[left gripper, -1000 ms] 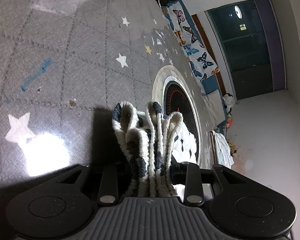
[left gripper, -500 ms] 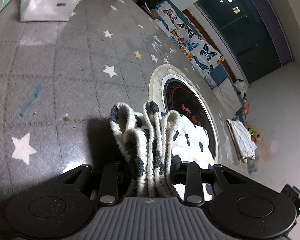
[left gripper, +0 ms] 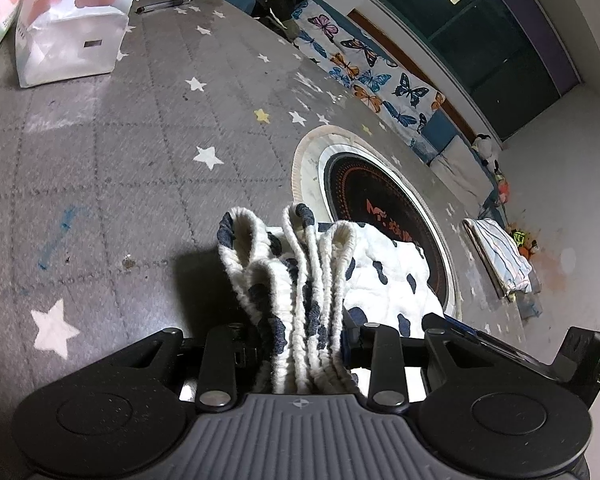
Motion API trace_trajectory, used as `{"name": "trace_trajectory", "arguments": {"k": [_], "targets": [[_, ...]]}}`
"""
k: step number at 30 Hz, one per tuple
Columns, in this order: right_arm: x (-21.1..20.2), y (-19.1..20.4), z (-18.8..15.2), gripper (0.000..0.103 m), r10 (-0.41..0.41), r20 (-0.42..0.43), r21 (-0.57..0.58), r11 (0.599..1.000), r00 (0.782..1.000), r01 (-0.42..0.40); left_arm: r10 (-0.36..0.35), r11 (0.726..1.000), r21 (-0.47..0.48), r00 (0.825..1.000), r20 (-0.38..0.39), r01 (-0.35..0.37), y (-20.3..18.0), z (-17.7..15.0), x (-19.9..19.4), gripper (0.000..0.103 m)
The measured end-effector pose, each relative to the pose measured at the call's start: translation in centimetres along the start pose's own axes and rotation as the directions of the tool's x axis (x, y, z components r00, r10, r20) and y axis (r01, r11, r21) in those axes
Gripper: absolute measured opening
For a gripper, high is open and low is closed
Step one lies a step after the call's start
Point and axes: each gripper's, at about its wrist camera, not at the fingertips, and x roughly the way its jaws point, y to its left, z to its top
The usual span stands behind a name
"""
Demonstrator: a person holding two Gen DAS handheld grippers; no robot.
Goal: Fold clothes
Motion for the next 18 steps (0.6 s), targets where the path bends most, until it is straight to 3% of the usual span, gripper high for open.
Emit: {"name": "trace_trajectory", "arguments": {"k": [5,8,18], "targets": [[0.0,0.2,-0.2,0.017,0.024,0.007,0.024,0.999,1.0,-0.025,0.024,0.999,0.046,1.0,0.007,-0.025,-0.6,0.0,0.1,0.035],[-0.4,0.3,-0.3,0.01,0.029,0.027,0.039,0.999,0.999,-0.031,0.038,0.997,0.072,0.999,0.008,-0.038,-0.9,0.0,0.1,0.034],[-4.6,0.1,-0.9,0.005,0.004,0.147,0.071,0.997,0.989,-0.015,0.018,0.984,0.177,1.0,0.026,-0.022,-3.6,0.7,0.0,0.032]]}}
